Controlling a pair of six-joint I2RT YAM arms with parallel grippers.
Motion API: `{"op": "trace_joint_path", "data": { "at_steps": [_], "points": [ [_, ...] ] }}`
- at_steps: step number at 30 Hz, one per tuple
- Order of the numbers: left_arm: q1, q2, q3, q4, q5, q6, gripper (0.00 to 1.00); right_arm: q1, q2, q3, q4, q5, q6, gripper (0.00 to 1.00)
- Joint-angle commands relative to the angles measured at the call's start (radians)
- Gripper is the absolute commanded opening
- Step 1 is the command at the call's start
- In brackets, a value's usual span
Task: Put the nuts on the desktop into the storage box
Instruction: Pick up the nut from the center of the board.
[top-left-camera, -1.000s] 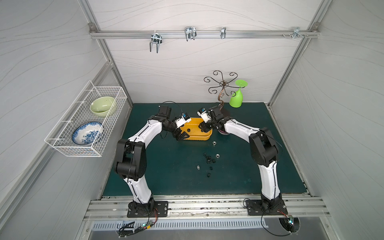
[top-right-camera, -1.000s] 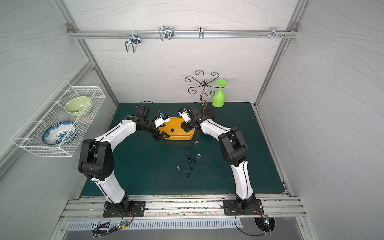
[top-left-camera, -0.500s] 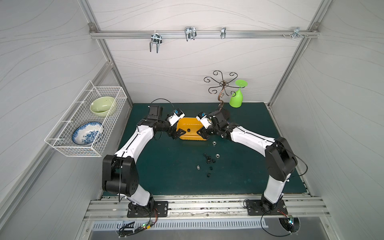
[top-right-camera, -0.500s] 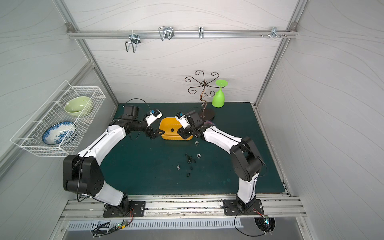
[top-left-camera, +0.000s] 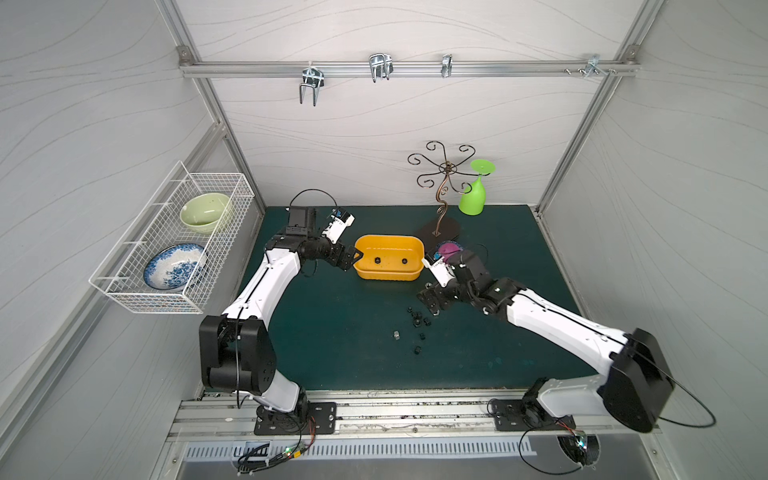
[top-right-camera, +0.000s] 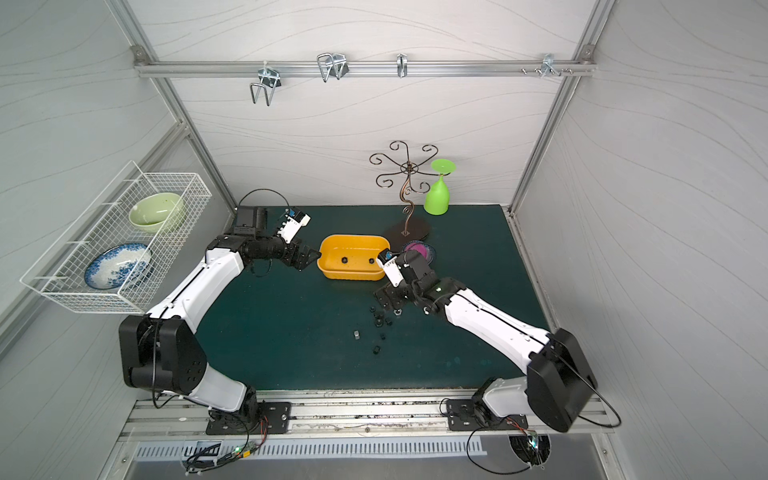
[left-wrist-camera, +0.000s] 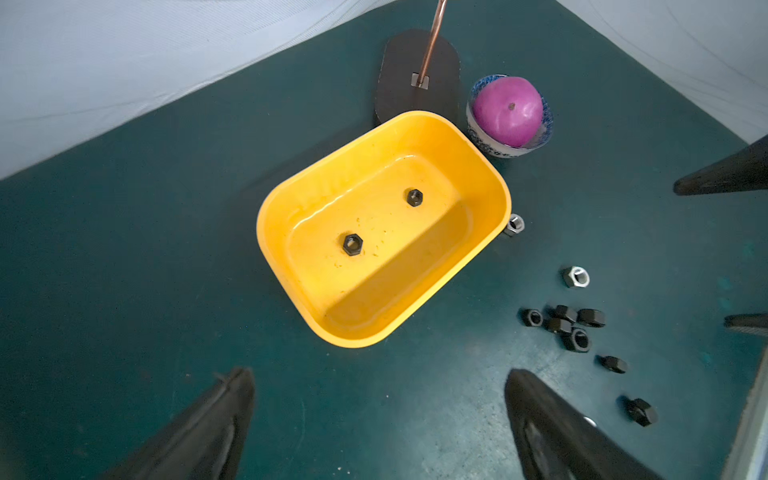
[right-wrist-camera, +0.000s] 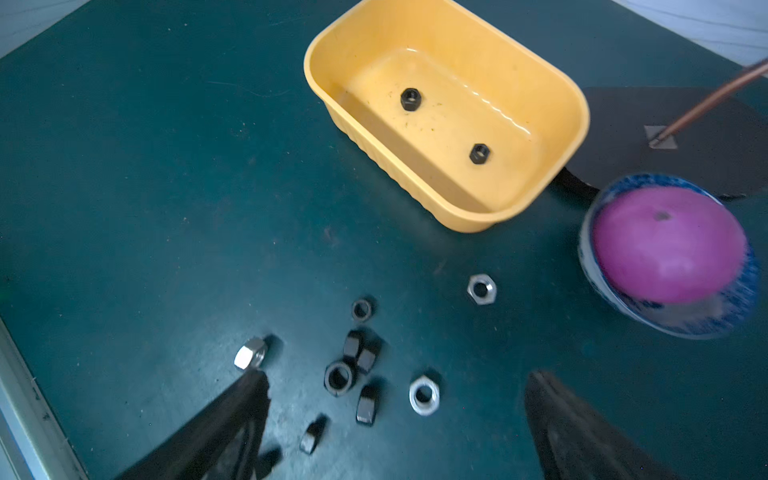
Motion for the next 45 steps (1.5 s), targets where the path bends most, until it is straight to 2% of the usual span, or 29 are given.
{"op": "trace_joint_path", "data": {
  "at_steps": [1, 5, 10, 14, 19, 27, 30, 34, 38, 45],
  "points": [
    [-0.038, -0.014, 0.033, -0.013, 0.029, -0.069, 0.98, 0.003, -0.114, -0.021, -0.135, 0.113, 0.043, 0.99],
    [-0.157, -0.021, 0.034, -0.03, -0.048, -0.113, 0.99, 0.003, -0.198, 0.011, -0.255, 0.131, 0.175, 0.99],
    [-0.299, 0.001, 0.051, -0.057, -0.127, -0.171, 0.98, 0.003, -0.209, 0.133, -0.508, 0.199, 0.29, 0.99],
    [-0.427, 0.075, 0.149, -0.156, -0.222, -0.158, 0.98, 0.002, -0.239, 0.14, -0.566, 0.052, 0.22, 0.99],
    [-0.538, 0.208, 0.303, -0.244, -0.33, -0.234, 0.96, 0.003, -0.314, 0.053, -0.496, -0.014, 0.229, 0.99],
    [-0.62, 0.416, 0.523, -0.358, -0.478, -0.374, 0.85, 0.003, -0.54, -0.187, -0.273, -0.145, 0.074, 0.99],
    [-0.647, 0.462, 0.581, -0.393, -0.475, -0.396, 0.79, 0.004, -0.634, -0.276, -0.201, -0.185, -0.023, 0.99],
    [-0.681, 0.495, 0.61, -0.415, -0.481, -0.407, 0.79, 0.003, -0.73, -0.345, -0.195, -0.199, -0.144, 0.99],
    [-0.681, 0.49, 0.609, -0.409, -0.479, -0.419, 0.79, 0.004, -0.753, -0.362, -0.203, -0.17, -0.183, 0.99],
    [-0.681, 0.467, 0.59, -0.404, -0.477, -0.42, 0.79, 0.007, -0.713, -0.344, -0.25, -0.192, -0.236, 0.99]
  ]
}}
